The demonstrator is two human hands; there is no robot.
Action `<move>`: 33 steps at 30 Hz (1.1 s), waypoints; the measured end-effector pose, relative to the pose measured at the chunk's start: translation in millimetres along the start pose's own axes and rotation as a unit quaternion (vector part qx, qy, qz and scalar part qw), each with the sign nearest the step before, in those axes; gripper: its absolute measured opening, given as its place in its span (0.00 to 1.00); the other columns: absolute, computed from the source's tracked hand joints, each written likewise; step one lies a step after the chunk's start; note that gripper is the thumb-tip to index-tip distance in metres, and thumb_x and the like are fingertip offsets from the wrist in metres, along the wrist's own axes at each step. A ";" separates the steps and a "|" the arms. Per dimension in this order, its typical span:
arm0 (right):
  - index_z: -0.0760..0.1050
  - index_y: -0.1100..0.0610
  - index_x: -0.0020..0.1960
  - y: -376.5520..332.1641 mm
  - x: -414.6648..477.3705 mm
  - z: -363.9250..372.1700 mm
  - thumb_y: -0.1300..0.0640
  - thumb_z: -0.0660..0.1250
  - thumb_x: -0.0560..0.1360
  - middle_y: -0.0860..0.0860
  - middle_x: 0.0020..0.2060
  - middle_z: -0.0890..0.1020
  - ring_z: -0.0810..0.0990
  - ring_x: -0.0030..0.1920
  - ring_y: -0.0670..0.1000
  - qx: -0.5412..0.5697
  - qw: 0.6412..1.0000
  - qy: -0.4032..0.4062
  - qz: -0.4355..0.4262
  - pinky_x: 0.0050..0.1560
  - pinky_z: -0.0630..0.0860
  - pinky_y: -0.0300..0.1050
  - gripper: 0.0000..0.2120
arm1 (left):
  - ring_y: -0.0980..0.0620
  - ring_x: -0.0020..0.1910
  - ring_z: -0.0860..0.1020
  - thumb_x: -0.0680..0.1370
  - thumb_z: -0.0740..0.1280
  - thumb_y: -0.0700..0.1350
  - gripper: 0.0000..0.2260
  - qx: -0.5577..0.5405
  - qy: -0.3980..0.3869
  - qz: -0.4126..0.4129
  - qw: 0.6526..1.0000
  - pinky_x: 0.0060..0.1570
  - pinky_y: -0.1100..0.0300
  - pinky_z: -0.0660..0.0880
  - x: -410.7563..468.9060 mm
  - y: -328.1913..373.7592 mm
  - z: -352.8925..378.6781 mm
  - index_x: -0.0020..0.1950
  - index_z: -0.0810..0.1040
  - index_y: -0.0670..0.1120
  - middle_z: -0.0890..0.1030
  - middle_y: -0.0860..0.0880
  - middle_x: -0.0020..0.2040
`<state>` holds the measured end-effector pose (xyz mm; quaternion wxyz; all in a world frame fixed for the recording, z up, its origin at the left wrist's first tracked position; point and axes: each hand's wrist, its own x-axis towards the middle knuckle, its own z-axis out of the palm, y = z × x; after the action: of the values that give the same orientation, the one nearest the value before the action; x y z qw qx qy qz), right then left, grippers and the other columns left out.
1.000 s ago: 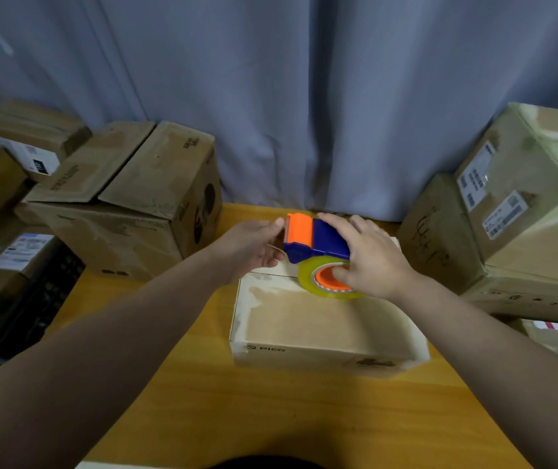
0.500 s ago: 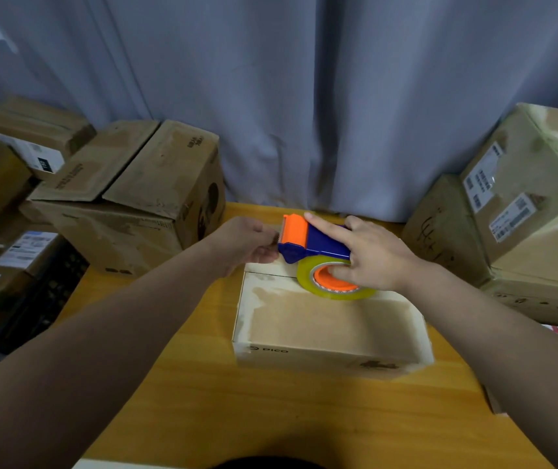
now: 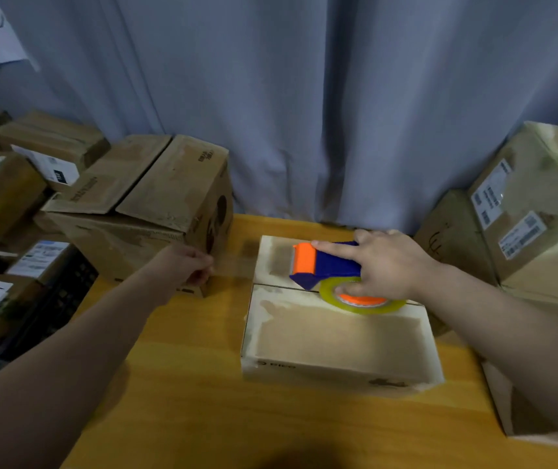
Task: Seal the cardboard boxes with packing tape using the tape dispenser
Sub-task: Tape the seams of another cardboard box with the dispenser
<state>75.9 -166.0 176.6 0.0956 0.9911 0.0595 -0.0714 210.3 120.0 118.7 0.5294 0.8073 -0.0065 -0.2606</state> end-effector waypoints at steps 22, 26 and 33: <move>0.52 0.39 0.76 -45.8 37.6 -3.2 0.38 0.59 0.76 0.54 0.56 0.74 0.74 0.54 0.56 -0.100 0.994 -0.051 -0.008 0.52 0.64 0.50 0.31 | 0.42 0.59 0.75 0.64 0.73 0.66 0.46 0.103 0.081 -0.070 0.989 0.50 0.53 0.73 45.1 -72.8 61.2 0.71 0.65 0.39 0.76 0.43 0.62; 0.52 0.39 0.76 -44.4 38.5 -2.9 0.38 0.59 0.76 0.54 0.56 0.74 0.74 0.54 0.56 -0.095 0.994 -0.054 -0.006 0.53 0.65 0.50 0.31 | 0.48 0.36 0.76 0.68 0.71 0.65 0.42 0.095 0.064 -0.080 0.990 0.31 0.57 0.70 44.4 -75.2 70.5 0.66 0.69 0.34 0.77 0.45 0.42; 0.54 0.40 0.76 -46.4 39.7 -0.8 0.38 0.60 0.75 0.54 0.56 0.74 0.74 0.54 0.57 -0.085 0.995 -0.056 0.000 0.53 0.66 0.50 0.32 | 0.40 0.55 0.73 0.74 0.67 0.61 0.38 0.156 0.077 -0.097 0.980 0.49 0.50 0.72 40.5 -66.9 80.3 0.68 0.58 0.34 0.70 0.38 0.62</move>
<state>109.0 -116.5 162.9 0.1826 0.9737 0.0603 -0.1220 193.2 69.4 20.1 0.3682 0.8943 0.0727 -0.2435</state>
